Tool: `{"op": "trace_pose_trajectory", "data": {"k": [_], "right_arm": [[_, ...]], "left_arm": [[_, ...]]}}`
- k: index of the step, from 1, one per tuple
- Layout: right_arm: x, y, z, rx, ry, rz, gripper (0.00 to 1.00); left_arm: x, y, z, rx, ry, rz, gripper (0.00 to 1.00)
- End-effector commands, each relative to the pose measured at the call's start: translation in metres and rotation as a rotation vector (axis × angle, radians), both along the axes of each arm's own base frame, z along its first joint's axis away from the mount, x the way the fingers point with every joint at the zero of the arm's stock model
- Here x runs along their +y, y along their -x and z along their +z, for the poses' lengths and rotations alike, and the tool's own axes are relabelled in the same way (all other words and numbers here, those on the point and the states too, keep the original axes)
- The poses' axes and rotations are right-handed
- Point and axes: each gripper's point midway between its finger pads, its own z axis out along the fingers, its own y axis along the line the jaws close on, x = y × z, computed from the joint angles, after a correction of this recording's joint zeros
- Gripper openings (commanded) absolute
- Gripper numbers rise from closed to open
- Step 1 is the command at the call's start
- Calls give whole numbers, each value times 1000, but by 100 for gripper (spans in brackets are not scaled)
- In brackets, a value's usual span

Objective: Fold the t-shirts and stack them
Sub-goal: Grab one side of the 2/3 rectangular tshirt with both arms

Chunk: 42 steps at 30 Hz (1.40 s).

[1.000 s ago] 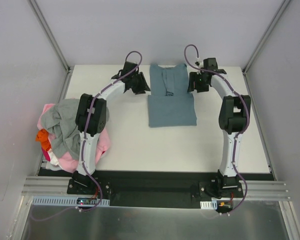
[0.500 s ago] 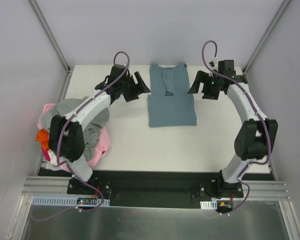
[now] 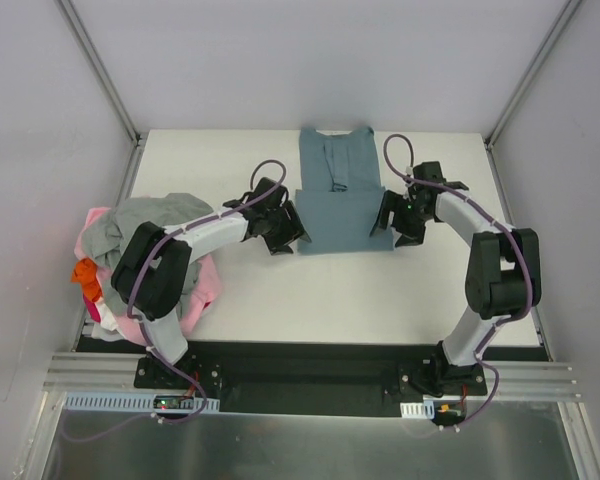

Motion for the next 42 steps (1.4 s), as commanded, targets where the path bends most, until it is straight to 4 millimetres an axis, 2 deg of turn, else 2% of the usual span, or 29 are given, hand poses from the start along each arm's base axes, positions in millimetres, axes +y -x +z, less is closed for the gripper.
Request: {"op": "trace_pose_trajectory", "data": {"k": [1, 6, 11, 18, 22, 27, 30, 31, 33, 34, 36, 38, 40, 42], "right_arm": [[-12, -16, 2, -47, 66, -7, 80], [-26, -6, -13, -15, 109, -10, 79], [-23, -10, -19, -9, 76, -10, 76], [-21, -21, -27, -6, 70, -27, 72], [-20, -21, -32, 13, 64, -29, 65], [-22, -11, -36, 28, 72, -28, 59], [-23, -7, -41, 41, 81, -25, 47], [-22, -6, -41, 45, 77, -25, 37], [-23, -3, -43, 56, 74, -28, 28], [-23, 1, -44, 62, 73, -26, 14], [-22, 8, -45, 72, 74, -22, 1], [-22, 23, -46, 83, 74, -15, 1], [-21, 35, -47, 94, 71, -7, 1], [-19, 56, -48, 106, 70, -5, 1]], "left_arm": [[-1, -8, -9, -17, 8, 30, 54], [5, -7, -25, -14, -25, 27, 52], [11, -7, -37, -16, -65, 30, 51], [7, -17, -44, -28, -58, 15, 49], [6, -22, -45, -35, -58, 12, 47], [5, -24, -47, -28, -52, 6, 33], [6, -18, -53, -3, -51, 4, 9], [7, -16, -54, 6, -51, 5, 0], [12, -8, -57, 20, -56, 9, 0], [14, -4, -58, 28, -62, 13, 0], [23, 6, -58, 36, -78, 18, 0], [31, 18, -60, 57, -91, 21, 0], [41, 35, -62, 80, -106, 25, 0], [52, 55, -61, 95, -118, 19, 0]]}}
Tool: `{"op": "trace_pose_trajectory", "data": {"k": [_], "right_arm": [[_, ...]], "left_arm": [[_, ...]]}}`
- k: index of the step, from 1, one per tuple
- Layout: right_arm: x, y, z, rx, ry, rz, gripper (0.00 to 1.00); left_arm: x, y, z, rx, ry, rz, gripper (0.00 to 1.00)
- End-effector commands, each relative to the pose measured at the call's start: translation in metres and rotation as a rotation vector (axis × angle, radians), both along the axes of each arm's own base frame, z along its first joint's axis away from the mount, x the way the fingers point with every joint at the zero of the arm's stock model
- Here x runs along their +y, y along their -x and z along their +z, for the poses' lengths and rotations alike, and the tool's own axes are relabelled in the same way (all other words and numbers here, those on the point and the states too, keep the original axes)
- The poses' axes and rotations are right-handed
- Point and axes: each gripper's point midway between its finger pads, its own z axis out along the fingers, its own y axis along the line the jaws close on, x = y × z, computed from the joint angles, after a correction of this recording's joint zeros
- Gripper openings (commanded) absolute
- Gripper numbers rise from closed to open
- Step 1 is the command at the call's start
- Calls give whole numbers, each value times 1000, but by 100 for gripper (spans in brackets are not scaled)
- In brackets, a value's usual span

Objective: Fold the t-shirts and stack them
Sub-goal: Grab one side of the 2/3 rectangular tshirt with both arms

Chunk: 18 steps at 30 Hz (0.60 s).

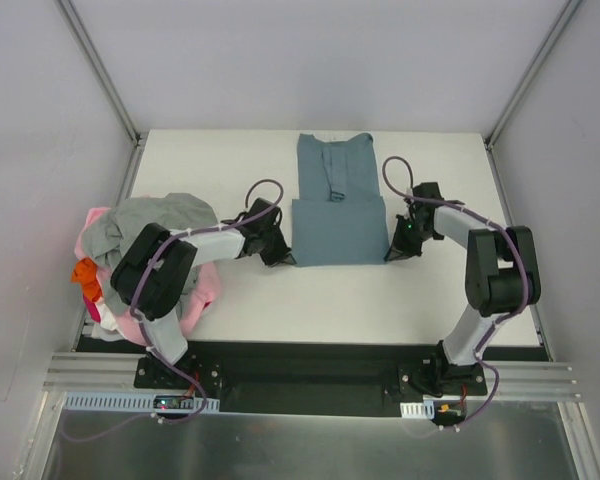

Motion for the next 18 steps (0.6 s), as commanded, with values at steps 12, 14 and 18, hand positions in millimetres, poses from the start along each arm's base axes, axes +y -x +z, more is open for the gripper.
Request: {"op": "trace_pose_trajectory", "data": {"k": [12, 14, 18], "right_arm": [[23, 149, 13, 72, 23, 7, 1], [28, 159, 28, 34, 11, 10, 1], [27, 163, 61, -49, 10, -40, 1]], "left_arm": [[78, 160, 23, 106, -119, -55, 0], [79, 162, 45, 50, -114, -55, 0], [88, 153, 86, -42, -104, 3, 0]]}}
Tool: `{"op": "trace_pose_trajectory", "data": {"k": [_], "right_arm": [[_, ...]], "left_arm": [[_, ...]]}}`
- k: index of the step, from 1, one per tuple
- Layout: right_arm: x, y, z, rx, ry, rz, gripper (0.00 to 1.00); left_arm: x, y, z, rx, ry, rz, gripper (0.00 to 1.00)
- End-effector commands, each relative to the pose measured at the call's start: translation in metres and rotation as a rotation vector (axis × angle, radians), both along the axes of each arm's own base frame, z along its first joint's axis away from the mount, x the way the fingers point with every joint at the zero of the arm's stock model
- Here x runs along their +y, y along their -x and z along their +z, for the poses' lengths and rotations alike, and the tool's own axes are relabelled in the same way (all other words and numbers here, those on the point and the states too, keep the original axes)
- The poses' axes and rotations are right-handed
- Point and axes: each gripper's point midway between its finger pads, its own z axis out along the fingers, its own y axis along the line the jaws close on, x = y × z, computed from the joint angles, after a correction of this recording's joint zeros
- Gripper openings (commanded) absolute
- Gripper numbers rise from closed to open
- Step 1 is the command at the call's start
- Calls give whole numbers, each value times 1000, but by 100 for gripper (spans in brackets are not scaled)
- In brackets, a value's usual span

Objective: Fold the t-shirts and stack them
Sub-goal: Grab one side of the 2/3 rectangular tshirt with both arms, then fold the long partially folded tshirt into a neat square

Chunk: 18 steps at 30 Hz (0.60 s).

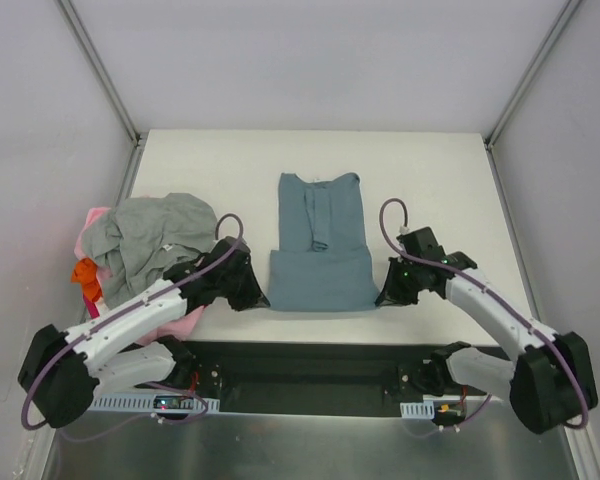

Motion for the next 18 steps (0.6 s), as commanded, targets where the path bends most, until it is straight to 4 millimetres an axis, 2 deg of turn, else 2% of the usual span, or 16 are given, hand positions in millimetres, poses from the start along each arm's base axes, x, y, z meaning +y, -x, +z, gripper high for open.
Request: {"op": "trace_pose_trajectory", "data": {"k": [1, 2, 3, 4, 5, 7, 8, 10, 11, 12, 13, 14, 15, 18], "right_arm": [[-10, -2, 41, -86, 34, -126, 1], [-10, -6, 49, -106, 32, -132, 1], [-12, -9, 56, -122, 40, -139, 1], [-8, -19, 72, -165, 27, -132, 1], [-6, -26, 79, -182, 29, -127, 1], [-6, -37, 91, -205, 48, -121, 1], [-3, -50, 105, -238, 50, -106, 1], [-1, -66, 118, -279, 65, -104, 1], [2, -79, 136, -331, 59, -95, 1], [3, -92, 138, -341, 84, -94, 1], [3, -101, 143, -356, 88, -90, 1], [6, -109, 148, -366, 95, -77, 1], [11, -127, 161, -398, 86, -76, 1], [17, -158, 177, -438, 82, -80, 1]], "left_arm": [[29, -3, 36, -55, -88, 99, 0], [29, -15, 55, -114, -86, 121, 0], [29, -20, 63, -139, -92, 121, 0], [30, -25, 71, -160, -102, 123, 0], [26, -37, 87, -203, -99, 135, 0], [27, -52, 101, -250, -112, 135, 0], [25, -65, 117, -278, -105, 145, 0], [33, -86, 129, -310, -119, 171, 0], [29, -101, 142, -335, -103, 180, 0], [30, -108, 147, -354, -110, 169, 0], [31, -120, 162, -387, -100, 184, 0], [28, -129, 161, -385, -111, 177, 0], [26, -136, 165, -404, -111, 158, 0], [18, -158, 176, -434, -109, 148, 0]]}}
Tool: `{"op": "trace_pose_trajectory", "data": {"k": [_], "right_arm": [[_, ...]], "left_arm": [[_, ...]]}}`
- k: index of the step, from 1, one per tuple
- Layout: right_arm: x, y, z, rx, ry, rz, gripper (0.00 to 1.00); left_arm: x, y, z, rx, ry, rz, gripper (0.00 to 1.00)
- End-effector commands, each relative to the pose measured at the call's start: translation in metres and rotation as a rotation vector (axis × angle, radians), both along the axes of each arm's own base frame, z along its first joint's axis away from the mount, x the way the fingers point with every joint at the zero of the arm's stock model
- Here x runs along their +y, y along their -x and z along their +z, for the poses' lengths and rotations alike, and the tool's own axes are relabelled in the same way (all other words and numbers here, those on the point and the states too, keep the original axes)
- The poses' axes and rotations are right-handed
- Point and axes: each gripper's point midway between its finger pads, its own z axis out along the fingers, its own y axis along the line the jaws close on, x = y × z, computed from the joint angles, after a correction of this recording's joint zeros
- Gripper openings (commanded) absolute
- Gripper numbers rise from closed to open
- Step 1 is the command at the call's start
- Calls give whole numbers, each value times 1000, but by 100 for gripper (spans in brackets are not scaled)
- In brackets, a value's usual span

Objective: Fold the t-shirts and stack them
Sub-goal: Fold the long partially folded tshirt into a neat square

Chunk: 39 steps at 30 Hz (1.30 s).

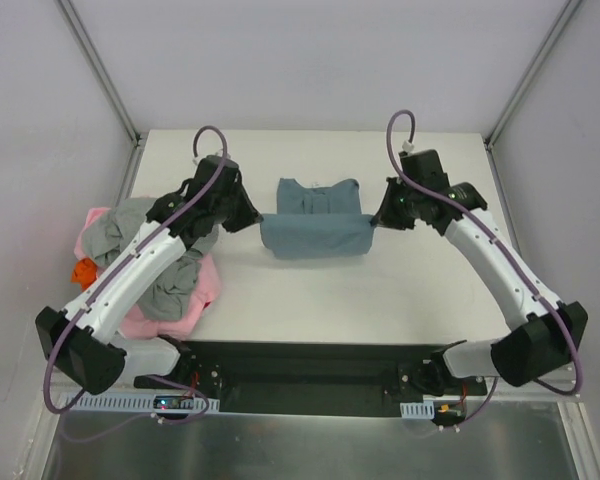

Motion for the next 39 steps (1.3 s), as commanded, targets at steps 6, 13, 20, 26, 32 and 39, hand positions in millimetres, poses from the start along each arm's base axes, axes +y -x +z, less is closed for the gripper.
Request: {"op": "trace_pose_trajectory", "data": {"k": [6, 13, 20, 26, 32, 39], "right_arm": [[0, -78, 25, -86, 19, -27, 1], [9, -125, 20, -88, -48, -35, 1], [12, -179, 17, -97, -90, -40, 1], [10, -223, -36, -22, -115, -46, 1], [22, -295, -62, -118, -234, -8, 59], [18, -299, 18, -319, -317, 73, 96]], "left_arm": [[1, -71, 8, -63, 35, 17, 0], [-11, -132, -1, -79, 115, 17, 0], [-15, -176, -24, -2, 207, 35, 0], [-21, -211, -71, 76, 230, 25, 0], [-17, -276, -107, 80, 260, 24, 15], [-5, -298, -35, -129, 216, -43, 91]]}}
